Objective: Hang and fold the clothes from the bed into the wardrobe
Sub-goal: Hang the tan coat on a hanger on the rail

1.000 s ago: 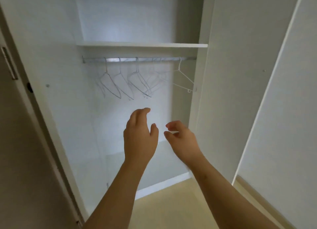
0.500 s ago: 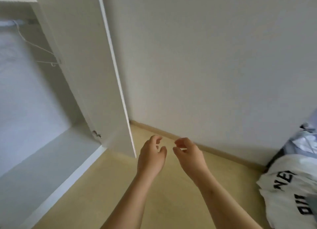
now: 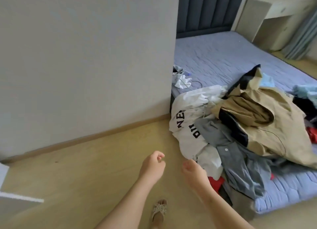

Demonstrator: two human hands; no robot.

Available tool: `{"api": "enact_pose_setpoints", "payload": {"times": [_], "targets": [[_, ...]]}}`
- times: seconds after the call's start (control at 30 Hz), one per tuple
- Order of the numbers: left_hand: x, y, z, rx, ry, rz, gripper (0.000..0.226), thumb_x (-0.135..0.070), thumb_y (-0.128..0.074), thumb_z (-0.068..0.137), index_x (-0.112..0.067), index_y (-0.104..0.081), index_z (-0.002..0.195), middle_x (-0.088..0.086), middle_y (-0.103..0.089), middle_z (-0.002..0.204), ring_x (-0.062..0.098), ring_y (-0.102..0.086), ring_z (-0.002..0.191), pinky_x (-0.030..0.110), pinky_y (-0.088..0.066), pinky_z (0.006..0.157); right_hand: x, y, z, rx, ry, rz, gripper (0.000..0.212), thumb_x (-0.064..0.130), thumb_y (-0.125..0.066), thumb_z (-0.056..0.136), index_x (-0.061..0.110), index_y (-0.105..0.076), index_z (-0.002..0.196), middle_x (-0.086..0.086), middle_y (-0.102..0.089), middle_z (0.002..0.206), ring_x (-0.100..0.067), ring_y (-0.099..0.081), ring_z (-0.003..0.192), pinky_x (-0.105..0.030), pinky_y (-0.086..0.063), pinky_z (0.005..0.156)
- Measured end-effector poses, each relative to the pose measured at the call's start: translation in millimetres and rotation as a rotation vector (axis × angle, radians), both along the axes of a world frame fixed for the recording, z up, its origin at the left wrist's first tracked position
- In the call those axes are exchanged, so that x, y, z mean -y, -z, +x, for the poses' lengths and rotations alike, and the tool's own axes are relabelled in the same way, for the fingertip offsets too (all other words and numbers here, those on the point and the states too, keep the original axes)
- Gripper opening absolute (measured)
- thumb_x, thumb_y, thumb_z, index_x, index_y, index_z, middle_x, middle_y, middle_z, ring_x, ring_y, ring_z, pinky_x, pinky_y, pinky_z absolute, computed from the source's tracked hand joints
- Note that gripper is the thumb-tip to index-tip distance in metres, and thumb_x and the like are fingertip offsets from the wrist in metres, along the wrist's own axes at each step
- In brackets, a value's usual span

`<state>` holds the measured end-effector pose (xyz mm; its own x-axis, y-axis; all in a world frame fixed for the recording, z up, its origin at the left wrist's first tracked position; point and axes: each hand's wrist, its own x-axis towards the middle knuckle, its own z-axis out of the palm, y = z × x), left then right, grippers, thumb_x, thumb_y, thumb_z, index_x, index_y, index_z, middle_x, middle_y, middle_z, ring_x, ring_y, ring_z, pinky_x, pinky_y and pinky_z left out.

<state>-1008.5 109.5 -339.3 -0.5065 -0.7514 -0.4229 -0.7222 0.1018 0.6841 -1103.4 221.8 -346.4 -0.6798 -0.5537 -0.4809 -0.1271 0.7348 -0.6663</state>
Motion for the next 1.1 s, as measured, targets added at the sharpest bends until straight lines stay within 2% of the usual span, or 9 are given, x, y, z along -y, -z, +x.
{"api": "enact_pose_setpoints", "payload": {"times": [0.23,0.37,0.47,0.6,0.67,0.83,0.97,1.03,1.1], "targets": [[16.8,14.1,-100.4,0.037,0.357,0.122,0.025,-0.012,-0.045,0.085,-0.025,-0.056,0.104,-0.008,-0.050,0.101,0.013,-0.050,0.088,0.019,-0.039,0.070,0.6,11.1,-67.3,-0.023,0.149,0.138,0.019,0.018,-0.042,0.090,0.015,-0.056,0.102,-0.002,-0.060,0.095,-0.013,-0.052,0.078,-0.023,-0.037,0.060],[17.7,19.6,-146.0,0.065,0.452,0.152,0.020,-0.011,-0.044,0.087,-0.026,-0.052,0.098,-0.007,-0.051,0.102,0.015,-0.050,0.085,0.017,-0.039,0.061,-9.4,17.1,-93.2,0.016,0.279,0.131,0.010,0.018,-0.044,0.089,0.024,-0.052,0.091,0.005,-0.057,0.085,-0.008,-0.051,0.073,-0.018,-0.036,0.055],[14.6,22.2,-181.5,0.067,0.499,0.175,0.020,-0.009,-0.044,0.088,-0.023,-0.054,0.100,-0.004,-0.052,0.103,0.013,-0.049,0.084,0.011,-0.033,0.051,-18.3,19.8,-116.5,0.043,0.372,0.088,0.010,0.018,-0.045,0.090,0.025,-0.051,0.094,0.010,-0.054,0.086,-0.004,-0.051,0.075,-0.017,-0.038,0.057],[11.8,27.5,-237.6,0.085,0.538,0.172,0.019,-0.009,-0.043,0.089,-0.025,-0.052,0.097,-0.007,-0.051,0.096,0.013,-0.050,0.086,0.020,-0.038,0.067,-28.3,25.7,-164.0,0.051,0.433,0.055,0.018,0.016,-0.046,0.090,0.020,-0.054,0.106,0.005,-0.056,0.096,-0.009,-0.052,0.083,-0.019,-0.041,0.065],[11.3,31.6,-268.5,0.092,0.539,0.182,0.019,-0.011,-0.043,0.090,-0.026,-0.051,0.096,-0.009,-0.051,0.095,0.012,-0.051,0.086,0.022,-0.040,0.070,-32.7,30.2,-193.4,0.056,0.462,0.041,0.017,0.017,-0.045,0.090,0.021,-0.054,0.104,0.004,-0.058,0.096,-0.006,-0.052,0.079,-0.017,-0.040,0.060],[15.5,50.2,-353.7,0.138,0.478,0.173,0.019,-0.015,-0.044,0.089,-0.032,-0.051,0.092,-0.007,-0.056,0.101,0.006,-0.053,0.081,0.021,-0.041,0.063,-36.5,44.3,-286.4,0.095,0.436,0.037,0.017,0.018,-0.046,0.091,0.019,-0.054,0.105,0.003,-0.058,0.099,-0.012,-0.054,0.087,-0.024,-0.041,0.069],[10.4,77.3,-420.2,0.170,0.350,0.253,0.023,-0.011,-0.044,0.088,-0.032,-0.050,0.082,0.007,-0.060,0.107,0.026,-0.060,0.096,0.034,-0.050,0.084,-41.2,62.3,-361.8,0.140,0.416,0.042,0.020,0.015,-0.043,0.089,0.017,-0.053,0.107,0.004,-0.057,0.091,-0.008,-0.053,0.073,-0.022,-0.040,0.060],[8.4,94.2,-448.6,0.193,0.246,0.298,0.019,-0.012,-0.046,0.088,-0.029,-0.054,0.086,0.004,-0.060,0.105,0.025,-0.061,0.094,0.033,-0.049,0.081,-44.7,76.1,-394.3,0.139,0.388,0.075,0.024,0.014,-0.044,0.089,0.017,-0.055,0.110,0.003,-0.057,0.095,-0.008,-0.052,0.074,-0.023,-0.037,0.061],[7.6,110.4,-474.9,0.215,0.110,0.341,0.020,-0.015,-0.048,0.087,-0.022,-0.057,0.104,0.001,-0.059,0.100,0.022,-0.058,0.086,0.030,-0.048,0.074,-46.9,90.4,-423.6,0.142,0.373,0.116,0.023,0.016,-0.046,0.089,0.017,-0.056,0.110,0.002,-0.057,0.099,-0.012,-0.049,0.083,-0.023,-0.034,0.067]]}}
